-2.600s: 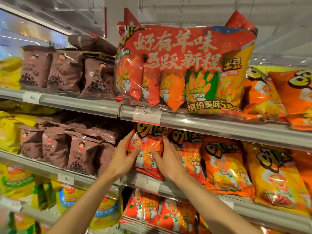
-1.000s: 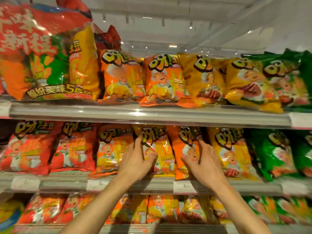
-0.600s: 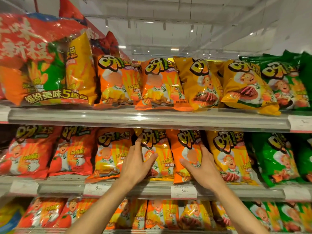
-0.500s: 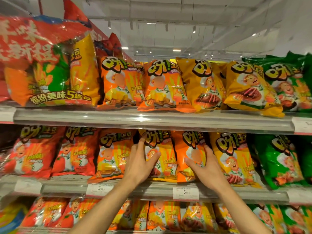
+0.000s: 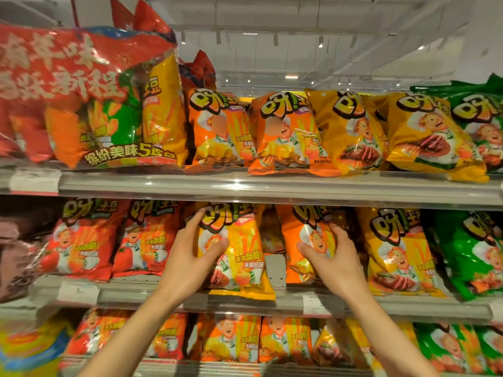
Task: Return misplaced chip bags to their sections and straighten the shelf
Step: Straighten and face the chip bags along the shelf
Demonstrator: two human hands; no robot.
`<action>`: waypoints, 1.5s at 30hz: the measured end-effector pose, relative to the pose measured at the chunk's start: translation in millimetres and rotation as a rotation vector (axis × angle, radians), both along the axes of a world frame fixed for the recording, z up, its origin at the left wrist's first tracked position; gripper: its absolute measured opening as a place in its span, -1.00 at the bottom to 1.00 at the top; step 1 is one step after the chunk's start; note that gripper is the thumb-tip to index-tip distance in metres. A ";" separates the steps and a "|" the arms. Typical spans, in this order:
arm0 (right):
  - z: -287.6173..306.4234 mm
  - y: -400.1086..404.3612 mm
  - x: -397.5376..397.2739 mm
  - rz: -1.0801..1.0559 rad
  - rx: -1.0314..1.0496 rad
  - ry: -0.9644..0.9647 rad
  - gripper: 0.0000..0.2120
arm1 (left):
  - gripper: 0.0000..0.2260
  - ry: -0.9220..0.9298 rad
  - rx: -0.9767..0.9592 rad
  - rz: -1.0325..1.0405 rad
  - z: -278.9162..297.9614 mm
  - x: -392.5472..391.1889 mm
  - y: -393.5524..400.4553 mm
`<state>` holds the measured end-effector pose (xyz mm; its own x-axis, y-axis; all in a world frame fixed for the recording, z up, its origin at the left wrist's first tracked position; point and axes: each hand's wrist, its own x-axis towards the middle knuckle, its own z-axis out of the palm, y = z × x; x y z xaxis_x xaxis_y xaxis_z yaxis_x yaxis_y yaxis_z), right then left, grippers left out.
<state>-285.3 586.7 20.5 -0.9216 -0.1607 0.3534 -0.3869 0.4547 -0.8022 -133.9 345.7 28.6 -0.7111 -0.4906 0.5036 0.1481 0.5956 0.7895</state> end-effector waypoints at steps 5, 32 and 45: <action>-14.5 -63.5 20.4 -0.135 0.084 0.108 -0.08 | -0.31 0.021 0.002 0.050 0.9 38.5 -42.8; 35.8 6.5 74.4 0.384 -0.103 -0.099 -0.43 | -0.27 0.045 0.031 -0.177 -8.5 3.0 56.5; 28.8 93.4 -16.2 0.108 0.077 0.129 -0.46 | -0.35 -0.113 -0.127 -0.152 9.3 -103.9 147.7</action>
